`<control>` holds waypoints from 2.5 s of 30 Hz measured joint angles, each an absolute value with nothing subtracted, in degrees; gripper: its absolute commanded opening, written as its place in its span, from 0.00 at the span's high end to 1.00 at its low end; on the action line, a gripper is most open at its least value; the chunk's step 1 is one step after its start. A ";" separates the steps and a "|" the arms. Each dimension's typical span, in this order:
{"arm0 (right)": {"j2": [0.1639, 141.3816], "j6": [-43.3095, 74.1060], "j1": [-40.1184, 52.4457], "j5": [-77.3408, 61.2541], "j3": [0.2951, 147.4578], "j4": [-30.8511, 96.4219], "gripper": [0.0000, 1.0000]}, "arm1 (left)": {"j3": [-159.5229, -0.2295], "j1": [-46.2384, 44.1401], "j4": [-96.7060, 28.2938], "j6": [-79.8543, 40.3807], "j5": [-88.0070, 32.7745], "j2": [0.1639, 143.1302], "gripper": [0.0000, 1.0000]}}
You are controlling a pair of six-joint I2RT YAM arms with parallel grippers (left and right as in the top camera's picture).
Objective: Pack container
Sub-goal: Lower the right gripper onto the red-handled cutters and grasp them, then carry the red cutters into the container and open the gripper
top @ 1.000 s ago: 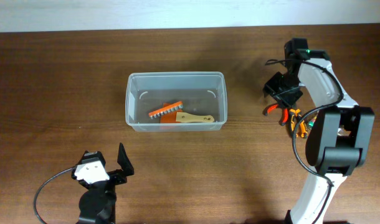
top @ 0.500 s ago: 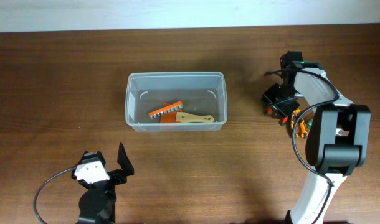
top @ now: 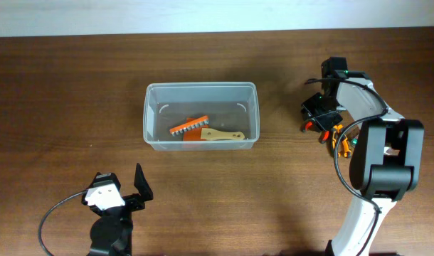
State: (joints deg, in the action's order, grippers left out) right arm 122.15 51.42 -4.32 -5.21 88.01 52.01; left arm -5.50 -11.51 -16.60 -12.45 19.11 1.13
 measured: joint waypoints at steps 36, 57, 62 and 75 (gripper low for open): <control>122.15 54.04 -4.36 -2.68 87.88 53.52 0.65 | -5.50 -11.51 -16.60 -12.45 19.11 1.13 0.01; 122.17 53.06 -4.34 -2.70 88.05 53.28 0.89 | -5.50 -11.51 -16.62 -12.45 19.11 1.13 0.01; 122.23 51.75 -4.34 -4.01 91.72 53.49 0.89 | -5.50 -11.51 -16.62 -12.45 19.11 1.13 0.01; 122.34 37.65 -0.97 -6.74 111.72 54.22 0.89 | -5.50 -11.51 -16.62 -12.45 19.11 1.13 0.01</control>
